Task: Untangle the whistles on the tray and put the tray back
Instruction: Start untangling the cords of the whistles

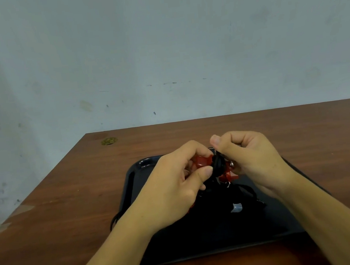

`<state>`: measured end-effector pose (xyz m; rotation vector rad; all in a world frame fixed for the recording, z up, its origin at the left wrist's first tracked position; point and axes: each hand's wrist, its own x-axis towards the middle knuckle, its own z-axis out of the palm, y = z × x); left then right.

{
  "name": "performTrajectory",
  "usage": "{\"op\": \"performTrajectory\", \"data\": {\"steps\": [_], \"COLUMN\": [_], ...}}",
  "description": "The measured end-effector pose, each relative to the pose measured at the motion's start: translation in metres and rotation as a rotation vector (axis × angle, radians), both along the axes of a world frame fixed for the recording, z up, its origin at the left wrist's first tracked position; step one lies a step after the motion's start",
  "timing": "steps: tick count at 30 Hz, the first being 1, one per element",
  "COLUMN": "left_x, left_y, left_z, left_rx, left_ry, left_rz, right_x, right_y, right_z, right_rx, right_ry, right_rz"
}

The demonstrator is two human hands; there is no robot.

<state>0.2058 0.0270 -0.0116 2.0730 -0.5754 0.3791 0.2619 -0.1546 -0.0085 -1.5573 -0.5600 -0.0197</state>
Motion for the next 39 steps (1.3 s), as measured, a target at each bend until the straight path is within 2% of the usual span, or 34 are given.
{"op": "performTrajectory", "data": {"steps": [5,8,10,14,17,20,25,31,36,39], "left_x": [0.001,0.004,0.005,0.004,0.003,0.004,0.003,0.002,-0.001,-0.003], "left_y": [-0.003,-0.008,-0.011,-0.016,-0.018,-0.015,-0.013,-0.015,-0.016,-0.015], "left_z": [-0.005,-0.006,-0.003,0.001,0.001,-0.002,-0.002,-0.003,-0.002,0.000], "left_rx": [-0.089,-0.263,-0.389,-0.554,-0.614,-0.585,-0.490,-0.394,-0.303,-0.239], "left_ry": [0.005,0.029,0.091,0.238,0.279,0.227,0.063,-0.051,-0.150,-0.189], "left_rz": [0.067,0.125,0.157,0.048,0.038,0.043,0.000,-0.019,0.038,0.065], "right_x": [-0.004,-0.005,-0.006,-0.007,-0.010,-0.012,-0.011,-0.011,-0.012,-0.013], "right_y": [0.006,0.013,0.015,0.014,0.014,0.014,0.014,0.013,0.017,0.020], "right_z": [-0.001,-0.002,-0.001,0.001,0.001,0.001,0.005,0.004,0.003,0.002], "right_rx": [-0.040,0.022,0.073,0.079,0.024,-0.032,0.059,0.212,0.219,0.295], "right_ry": [0.054,0.029,-0.021,-0.133,-0.224,-0.222,-0.045,0.161,0.222,0.336], "right_rz": [0.016,-0.018,-0.077,-0.179,-0.215,-0.189,-0.094,0.050,0.075,0.111]}}
